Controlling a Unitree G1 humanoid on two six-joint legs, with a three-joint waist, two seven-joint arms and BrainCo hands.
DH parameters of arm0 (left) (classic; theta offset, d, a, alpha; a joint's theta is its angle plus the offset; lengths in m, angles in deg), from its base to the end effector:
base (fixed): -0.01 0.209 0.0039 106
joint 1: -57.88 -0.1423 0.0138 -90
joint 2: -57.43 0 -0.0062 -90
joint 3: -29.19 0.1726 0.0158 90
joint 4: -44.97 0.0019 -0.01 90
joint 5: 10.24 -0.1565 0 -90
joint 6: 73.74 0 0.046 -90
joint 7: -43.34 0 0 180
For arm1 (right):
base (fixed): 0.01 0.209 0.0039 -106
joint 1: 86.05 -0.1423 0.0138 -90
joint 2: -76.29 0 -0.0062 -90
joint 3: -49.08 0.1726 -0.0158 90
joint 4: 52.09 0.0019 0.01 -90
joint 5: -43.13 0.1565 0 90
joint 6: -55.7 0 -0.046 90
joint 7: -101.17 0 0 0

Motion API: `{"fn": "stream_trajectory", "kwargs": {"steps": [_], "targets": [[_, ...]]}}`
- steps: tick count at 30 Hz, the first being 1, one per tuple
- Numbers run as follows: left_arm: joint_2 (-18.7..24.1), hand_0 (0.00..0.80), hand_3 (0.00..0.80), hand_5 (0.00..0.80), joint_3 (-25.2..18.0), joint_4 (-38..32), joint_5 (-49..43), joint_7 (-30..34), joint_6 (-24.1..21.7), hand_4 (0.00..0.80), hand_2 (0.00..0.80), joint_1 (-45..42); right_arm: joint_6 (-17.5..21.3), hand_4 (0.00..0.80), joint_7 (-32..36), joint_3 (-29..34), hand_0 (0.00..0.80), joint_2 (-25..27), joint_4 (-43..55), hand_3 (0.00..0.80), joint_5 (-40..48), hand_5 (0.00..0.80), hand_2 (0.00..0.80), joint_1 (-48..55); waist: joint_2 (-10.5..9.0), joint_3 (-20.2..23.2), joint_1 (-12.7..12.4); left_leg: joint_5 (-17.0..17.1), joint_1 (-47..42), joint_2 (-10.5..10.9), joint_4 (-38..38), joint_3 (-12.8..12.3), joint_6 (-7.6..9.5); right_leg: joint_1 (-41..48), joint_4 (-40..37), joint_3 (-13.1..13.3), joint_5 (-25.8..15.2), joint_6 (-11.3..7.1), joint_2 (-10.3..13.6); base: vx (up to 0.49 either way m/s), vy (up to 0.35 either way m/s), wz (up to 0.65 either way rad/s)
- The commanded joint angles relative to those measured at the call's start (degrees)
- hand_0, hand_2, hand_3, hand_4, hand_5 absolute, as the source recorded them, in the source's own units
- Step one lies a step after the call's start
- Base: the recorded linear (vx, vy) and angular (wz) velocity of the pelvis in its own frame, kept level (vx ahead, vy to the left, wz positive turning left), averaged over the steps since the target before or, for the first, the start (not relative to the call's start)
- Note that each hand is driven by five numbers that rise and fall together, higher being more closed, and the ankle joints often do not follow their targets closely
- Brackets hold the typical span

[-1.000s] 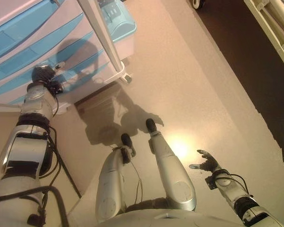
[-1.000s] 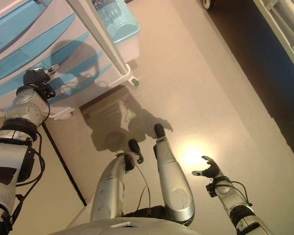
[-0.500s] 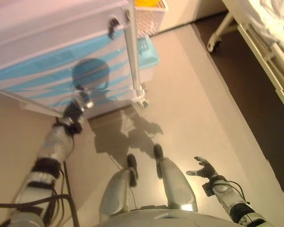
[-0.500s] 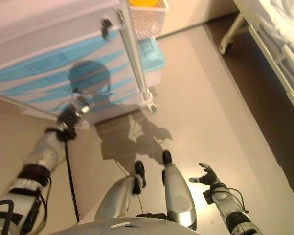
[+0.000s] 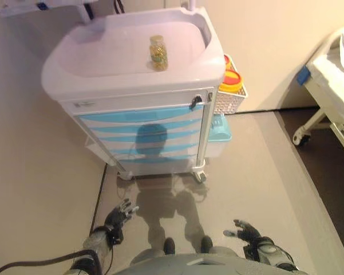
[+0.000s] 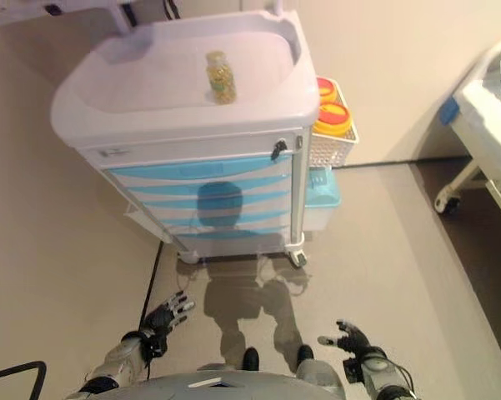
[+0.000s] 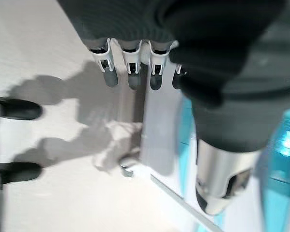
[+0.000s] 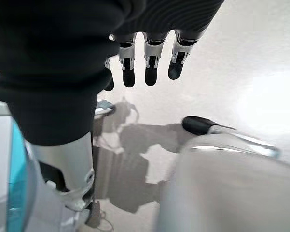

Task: Open the drawer and pick up the medicine

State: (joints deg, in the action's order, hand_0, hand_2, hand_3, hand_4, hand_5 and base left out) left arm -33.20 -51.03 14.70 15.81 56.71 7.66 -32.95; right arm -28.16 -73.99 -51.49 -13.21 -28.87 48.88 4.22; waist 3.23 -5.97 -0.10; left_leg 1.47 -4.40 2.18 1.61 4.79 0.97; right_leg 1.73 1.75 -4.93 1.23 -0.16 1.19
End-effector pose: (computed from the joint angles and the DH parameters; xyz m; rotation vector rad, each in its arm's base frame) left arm 0.1122 0.2254 -0.1053 -0.1654 0.8764 0.0120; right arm 0.0919 -0.2353 -0.1134 -0.2273 1.0840 0.0261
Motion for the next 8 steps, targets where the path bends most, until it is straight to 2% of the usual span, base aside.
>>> {"fn": "stream_trajectory", "kwargs": {"steps": [1, 4, 5, 8], "targets": [[-0.2, 0.0, 0.0, 0.0, 2.9, 5.7, -10.7, -3.3, -3.7, 0.0, 0.0, 2.0, 0.5, 0.0, 1.3, 0.5, 0.0, -0.9, -1.3, 0.0, 3.4, 0.0, 0.0, -0.6, -2.5, 0.4, -0.8, -3.7, 1.0, 2.7, -1.3, -2.6, 0.63, 1.3, -1.0, 1.0, 0.2, -0.42, -1.0, -0.028, -0.012, 0.12], [-1.3, 0.0, 0.0, 0.0, 4.0, 10.7, -11.6, -1.9, -0.9, 0.0, 0.0, 1.9, 0.5, 0.0, 1.4, -0.1, 0.0, -1.7, -3.5, 0.0, 1.6, 0.0, 0.0, -1.4, -3.06, 1.3, -0.9, -3.6, 0.3, 2.5, -0.6, -3.1, 0.42, 2.2, -2.3, 0.3, -0.2, -0.72, -1.0, -0.008, -0.006, 0.04], [-2.1, 0.0, 0.0, 0.0, 3.2, 12.2, -10.2, -0.1, 0.9, 0.0, 0.0, 1.7, 0.8, 0.0, 1.5, -0.3, 0.0, -2.0, -4.3, 0.0, 0.7, 0.0, 0.0, -1.6, -3.31, 1.6, -1.1, -3.8, 0.1, 2.5, -0.7, -3.3, 0.45, 2.6, -2.8, 0.2, -0.4, -0.85, -0.9, 0.0, 0.0, 0.0], [-3.1, 0.0, 0.0, 0.0, 1.5, 14.0, -7.7, 0.4, 2.7, 0.0, 0.0, 1.0, 0.9, 0.0, 1.7, -0.2, 0.0, -2.7, -5.0, 0.0, 0.3, 0.0, 0.0, -1.8, -3.77, 1.9, -1.5, -4.1, -0.3, 2.6, -0.8, -3.5, 0.55, 3.1, -3.1, -0.1, -0.6, -1.03, -0.6, 0.0, 0.0, 0.0]]}}
